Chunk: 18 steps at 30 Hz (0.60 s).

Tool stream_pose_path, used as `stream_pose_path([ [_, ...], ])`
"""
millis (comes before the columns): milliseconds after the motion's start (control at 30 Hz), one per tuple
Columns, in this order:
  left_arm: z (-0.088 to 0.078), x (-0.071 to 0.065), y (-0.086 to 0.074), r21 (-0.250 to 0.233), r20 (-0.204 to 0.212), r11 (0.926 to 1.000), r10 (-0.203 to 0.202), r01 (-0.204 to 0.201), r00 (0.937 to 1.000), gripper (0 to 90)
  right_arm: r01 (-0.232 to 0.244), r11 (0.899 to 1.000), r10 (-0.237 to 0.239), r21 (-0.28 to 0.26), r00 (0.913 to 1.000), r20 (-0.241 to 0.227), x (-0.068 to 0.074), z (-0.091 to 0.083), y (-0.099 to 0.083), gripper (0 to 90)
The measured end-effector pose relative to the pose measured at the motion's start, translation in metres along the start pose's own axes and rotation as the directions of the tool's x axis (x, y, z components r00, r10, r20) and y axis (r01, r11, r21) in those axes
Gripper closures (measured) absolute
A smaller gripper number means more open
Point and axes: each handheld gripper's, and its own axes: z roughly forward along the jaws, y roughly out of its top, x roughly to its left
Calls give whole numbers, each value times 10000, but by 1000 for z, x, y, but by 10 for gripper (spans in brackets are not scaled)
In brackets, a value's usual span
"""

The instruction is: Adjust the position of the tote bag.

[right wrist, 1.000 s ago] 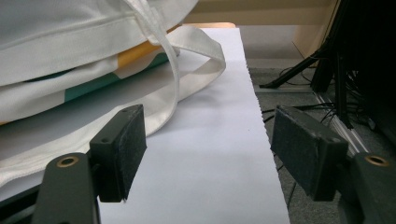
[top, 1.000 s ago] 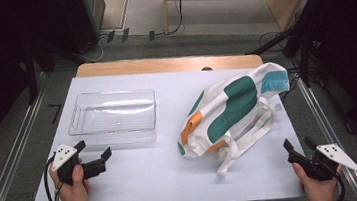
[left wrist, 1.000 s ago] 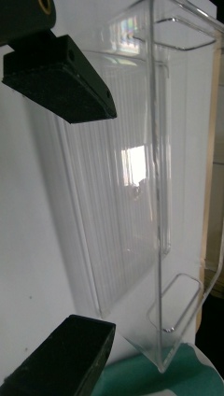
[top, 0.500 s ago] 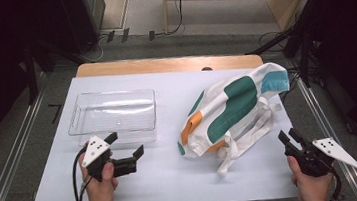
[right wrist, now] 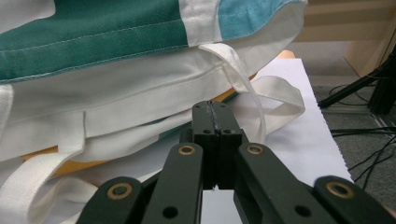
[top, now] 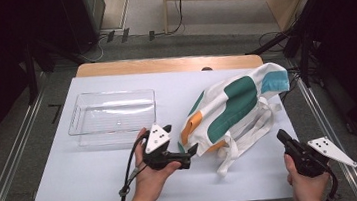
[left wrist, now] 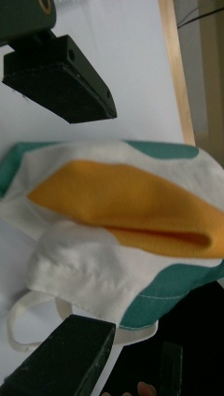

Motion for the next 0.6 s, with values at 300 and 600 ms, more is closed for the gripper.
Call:
stream_pose_path([
  [300,32,-15,3,620,-556,9980,171,-136,9983,168,34,9999,-33,107,10000,-47,3,5,-2,885],
  [600,19,4,4,733,286,9971,200,-221,9994,834,160,9996,-165,-218,9996,-208,-4,10,15,770],
])
